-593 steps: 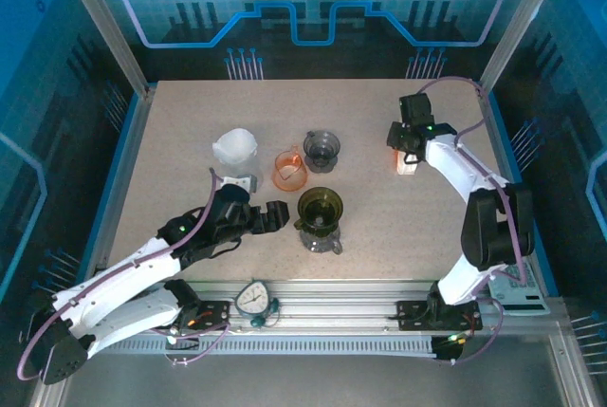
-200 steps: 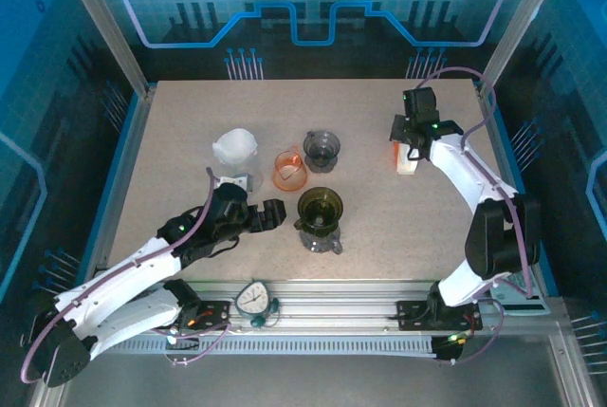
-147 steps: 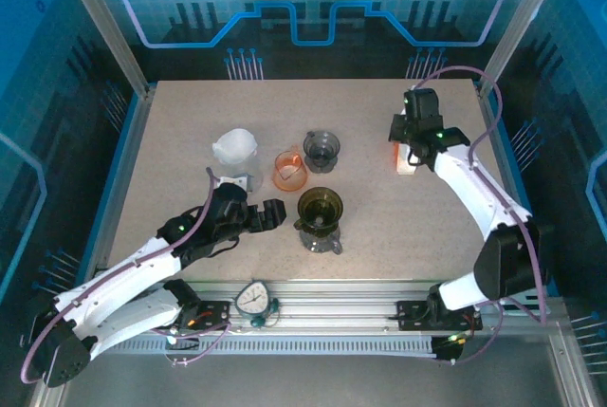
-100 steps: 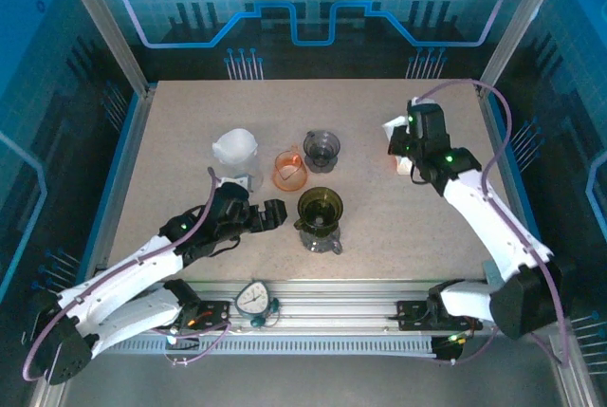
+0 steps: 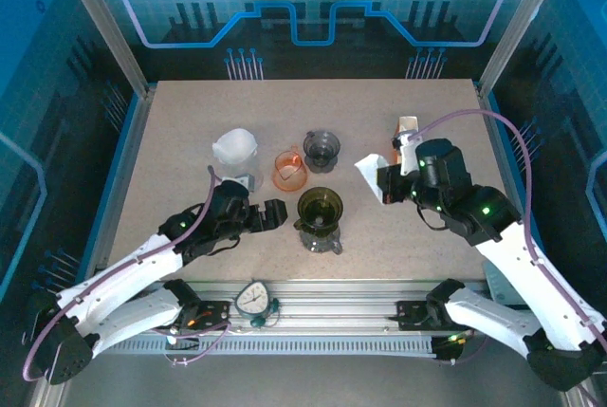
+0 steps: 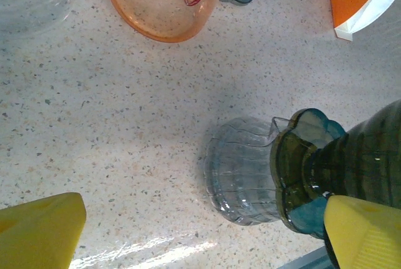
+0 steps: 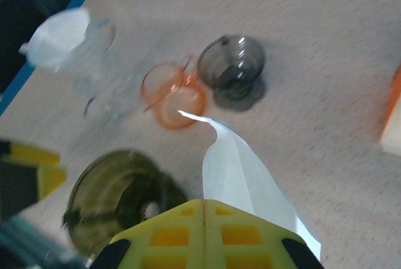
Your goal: Place the coffee filter in the dripper
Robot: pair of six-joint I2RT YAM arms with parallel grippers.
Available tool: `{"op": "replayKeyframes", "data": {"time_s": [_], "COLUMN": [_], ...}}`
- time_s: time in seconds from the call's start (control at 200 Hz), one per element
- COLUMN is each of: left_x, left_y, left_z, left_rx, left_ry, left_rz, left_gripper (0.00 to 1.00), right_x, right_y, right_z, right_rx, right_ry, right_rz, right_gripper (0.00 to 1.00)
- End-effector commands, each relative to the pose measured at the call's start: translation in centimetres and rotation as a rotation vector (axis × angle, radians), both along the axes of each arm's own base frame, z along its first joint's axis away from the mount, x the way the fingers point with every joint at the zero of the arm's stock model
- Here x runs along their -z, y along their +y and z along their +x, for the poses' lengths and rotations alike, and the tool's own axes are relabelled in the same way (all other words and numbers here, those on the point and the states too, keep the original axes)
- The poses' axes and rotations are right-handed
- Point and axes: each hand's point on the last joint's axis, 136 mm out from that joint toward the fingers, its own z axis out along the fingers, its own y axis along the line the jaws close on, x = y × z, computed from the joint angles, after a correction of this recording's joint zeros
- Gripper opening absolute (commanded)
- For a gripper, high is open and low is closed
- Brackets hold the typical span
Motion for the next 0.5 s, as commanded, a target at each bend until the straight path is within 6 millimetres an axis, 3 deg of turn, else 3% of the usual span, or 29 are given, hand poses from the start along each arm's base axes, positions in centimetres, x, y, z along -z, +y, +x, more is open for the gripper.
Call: {"op": "replayKeyframes", "data": {"time_s": [0.0, 0.155, 0.495], "left_x": [-1.6, -2.0, -3.0], "left_y": [-0.4, -0.7, -1.9], "left_z": [0.0, 0.0, -0.3], "left_rx": [0.029, 0.042, 0.105], "left_ry": [-0.013, -0.011, -0.004], "left_rz": [-0.018, -0.033, -0.061], "left_gripper": [0.99, 0.99, 0.99], "right_x": [0.1, -0.2, 1.1], "right_y": [0.9, 2.3, 5.9], "right_z": [-3.6, -4.9, -4.7], "right_rx": [-0.114, -0.181, -0.3], "right_ry": [0.087, 0.108, 0.193], "right_rz": [-0.03, -0.089, -0.222], "right_gripper": [0.0, 0.0, 0.0]}}
